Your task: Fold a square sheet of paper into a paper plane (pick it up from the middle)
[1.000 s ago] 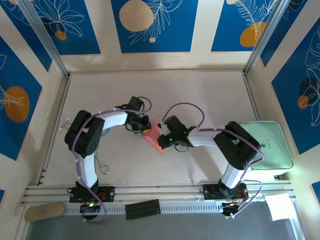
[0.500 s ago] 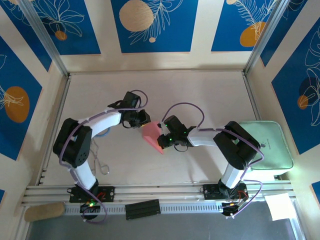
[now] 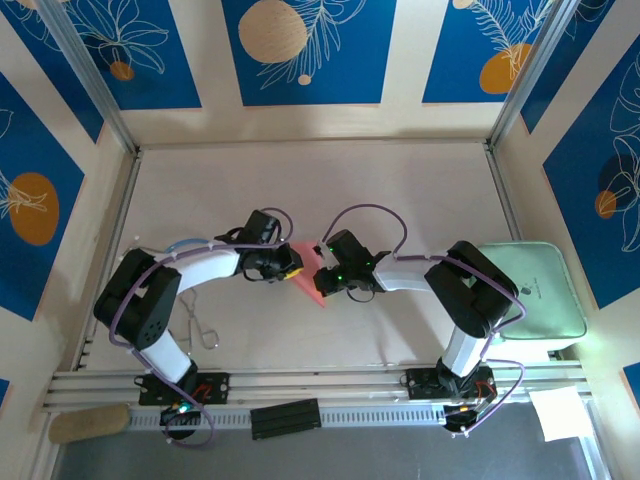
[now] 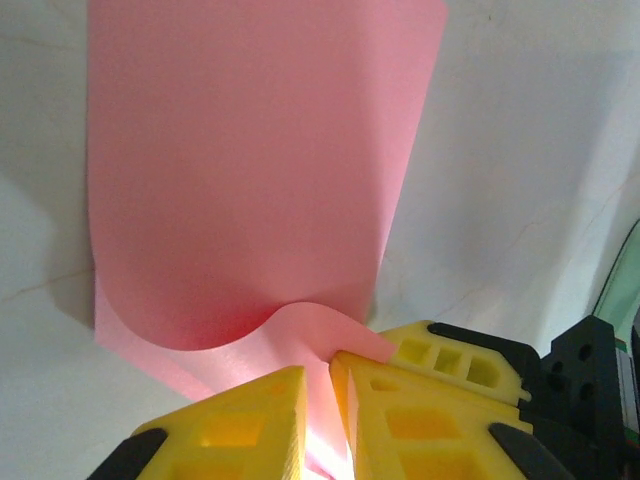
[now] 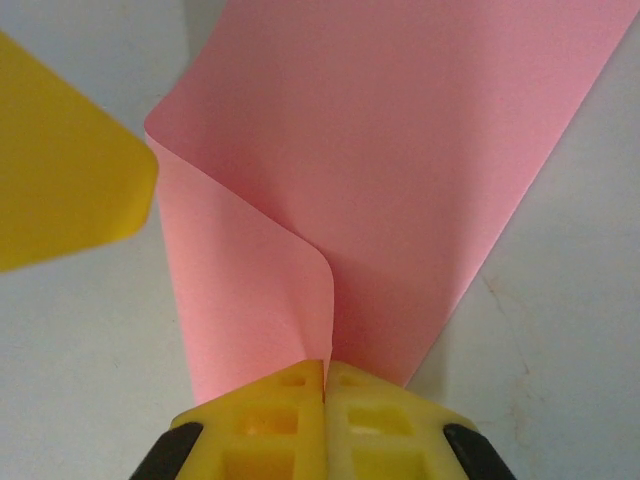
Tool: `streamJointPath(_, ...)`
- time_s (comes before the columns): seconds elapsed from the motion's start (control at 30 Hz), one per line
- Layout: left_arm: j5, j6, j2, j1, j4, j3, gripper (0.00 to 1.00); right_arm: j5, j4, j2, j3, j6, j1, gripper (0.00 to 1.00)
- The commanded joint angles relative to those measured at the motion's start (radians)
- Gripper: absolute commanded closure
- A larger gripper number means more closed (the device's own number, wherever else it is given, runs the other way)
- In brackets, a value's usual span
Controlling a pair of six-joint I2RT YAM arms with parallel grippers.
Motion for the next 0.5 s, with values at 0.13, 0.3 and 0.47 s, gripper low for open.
streamJointPath(0.13,0.046,-0.070,0.031,-0.030,0.115,-0.023,0.82,0.009,-0.046,0.029,0.018,0.008,-0.006,0.97)
streamJointPath(0.3,0.036,-0.075,0.038,-0.036,0.115,-0.044,0.83,0.009,-0.050,0.030,0.019,0.010,-0.006,0.97)
streamJointPath(0.47,0.027,-0.079,0.043,-0.036,0.119,-0.066,0.84,0.011,-0.049,0.033,0.017,0.013,-0.008,0.97)
